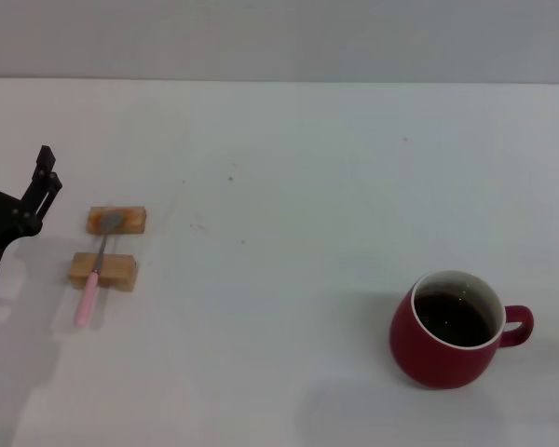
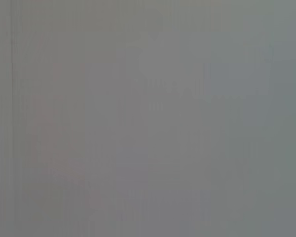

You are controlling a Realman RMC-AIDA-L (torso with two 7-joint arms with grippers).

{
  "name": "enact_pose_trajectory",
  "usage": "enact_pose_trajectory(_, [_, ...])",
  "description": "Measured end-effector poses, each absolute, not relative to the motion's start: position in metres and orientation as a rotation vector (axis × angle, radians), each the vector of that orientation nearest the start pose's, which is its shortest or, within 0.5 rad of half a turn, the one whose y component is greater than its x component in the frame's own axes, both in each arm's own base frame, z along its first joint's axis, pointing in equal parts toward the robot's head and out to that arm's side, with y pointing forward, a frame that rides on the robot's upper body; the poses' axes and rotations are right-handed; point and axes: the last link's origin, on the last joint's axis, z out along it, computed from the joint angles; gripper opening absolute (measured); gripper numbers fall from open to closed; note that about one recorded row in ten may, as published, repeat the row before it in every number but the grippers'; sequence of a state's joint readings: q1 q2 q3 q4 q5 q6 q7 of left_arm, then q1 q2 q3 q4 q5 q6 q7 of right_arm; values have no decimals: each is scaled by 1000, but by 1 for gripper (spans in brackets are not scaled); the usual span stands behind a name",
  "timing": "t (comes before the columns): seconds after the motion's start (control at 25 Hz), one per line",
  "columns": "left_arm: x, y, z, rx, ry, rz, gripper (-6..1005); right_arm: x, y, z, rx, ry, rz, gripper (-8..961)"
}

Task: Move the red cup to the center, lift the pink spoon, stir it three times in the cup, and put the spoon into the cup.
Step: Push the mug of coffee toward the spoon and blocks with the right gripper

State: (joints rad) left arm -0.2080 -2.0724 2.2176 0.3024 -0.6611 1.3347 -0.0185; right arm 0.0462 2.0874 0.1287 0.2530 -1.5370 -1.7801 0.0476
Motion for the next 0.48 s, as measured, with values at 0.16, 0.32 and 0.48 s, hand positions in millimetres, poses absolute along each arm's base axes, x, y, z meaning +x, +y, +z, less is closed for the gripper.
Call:
enact_pose_trajectory(0.16, [-333,269,-12,-1574,-393,-718,841,358,162,7,-1257,447,770,701])
enact_pose_trajectory(0.32, [-332,269,-13,-1575,-394,-720,842,359,162,7,-1260,455,764,701])
enact_pose_trajectory(0.48, [-332,270,-13,-1577,-394,-719,842,359,162,6,-1260,457,762,702])
